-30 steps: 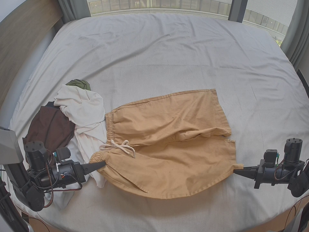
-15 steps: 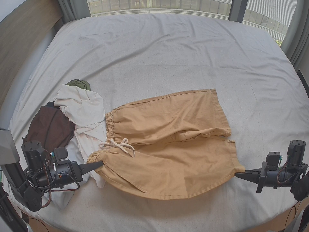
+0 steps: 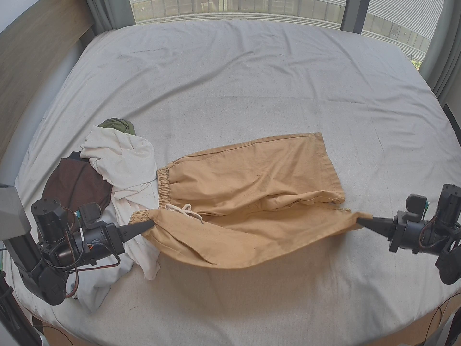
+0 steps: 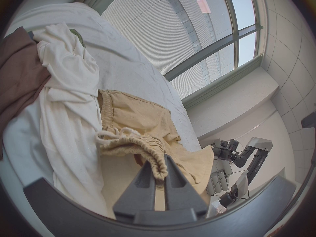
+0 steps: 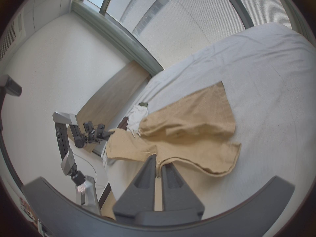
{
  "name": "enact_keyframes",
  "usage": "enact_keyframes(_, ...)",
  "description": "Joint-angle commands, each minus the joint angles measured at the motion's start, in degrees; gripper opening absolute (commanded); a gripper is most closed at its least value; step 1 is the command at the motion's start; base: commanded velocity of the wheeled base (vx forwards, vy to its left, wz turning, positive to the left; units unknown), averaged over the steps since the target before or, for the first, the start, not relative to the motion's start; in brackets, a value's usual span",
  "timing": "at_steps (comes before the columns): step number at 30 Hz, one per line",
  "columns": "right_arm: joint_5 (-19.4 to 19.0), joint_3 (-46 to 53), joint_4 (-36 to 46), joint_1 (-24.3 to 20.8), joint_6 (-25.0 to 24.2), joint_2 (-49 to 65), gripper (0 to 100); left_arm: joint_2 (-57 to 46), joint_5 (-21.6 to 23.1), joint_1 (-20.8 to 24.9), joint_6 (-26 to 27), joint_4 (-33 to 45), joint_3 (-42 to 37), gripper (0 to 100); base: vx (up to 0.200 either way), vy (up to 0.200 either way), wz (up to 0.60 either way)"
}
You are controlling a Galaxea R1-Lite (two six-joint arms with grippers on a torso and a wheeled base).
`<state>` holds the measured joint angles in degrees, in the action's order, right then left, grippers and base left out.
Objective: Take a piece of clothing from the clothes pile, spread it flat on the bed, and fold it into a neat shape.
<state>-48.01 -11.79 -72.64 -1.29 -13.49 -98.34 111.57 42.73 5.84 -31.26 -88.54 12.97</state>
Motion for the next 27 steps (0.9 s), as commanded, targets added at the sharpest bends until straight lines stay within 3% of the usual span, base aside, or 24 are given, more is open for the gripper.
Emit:
enact_keyframes(1, 0.9, -3.9, -3.0, 0.3, -3.8, 1.5, 0, 2.0, -0.2, -0.1, 0.1, -0.1, 3.3, 0, 0.000, 0.000, 0.00)
enact_keyframes(6, 4.4, -8.1, -5.8, 0.8, -8.8, 1.5, 0, 2.2, -0.6, 0.1, 0.0, -0.1, 4.0, 0, 0.000, 0.000, 0.00)
enact_keyframes(15, 4.4, -17.0, -4.7, 2.1, -9.4, -3.3, 0, 2.1, -7.2, 3.1, -3.0, -0.1, 7.9, 0, 0.000, 0.000, 0.00)
enact_keyframes(27, 4.4, -24.2, -0.1, 2.4, -10.9, -4.1, 0, 0.9, -10.9, 3.9, -6.0, -0.1, 11.2, 0, 0.000, 0.000, 0.00)
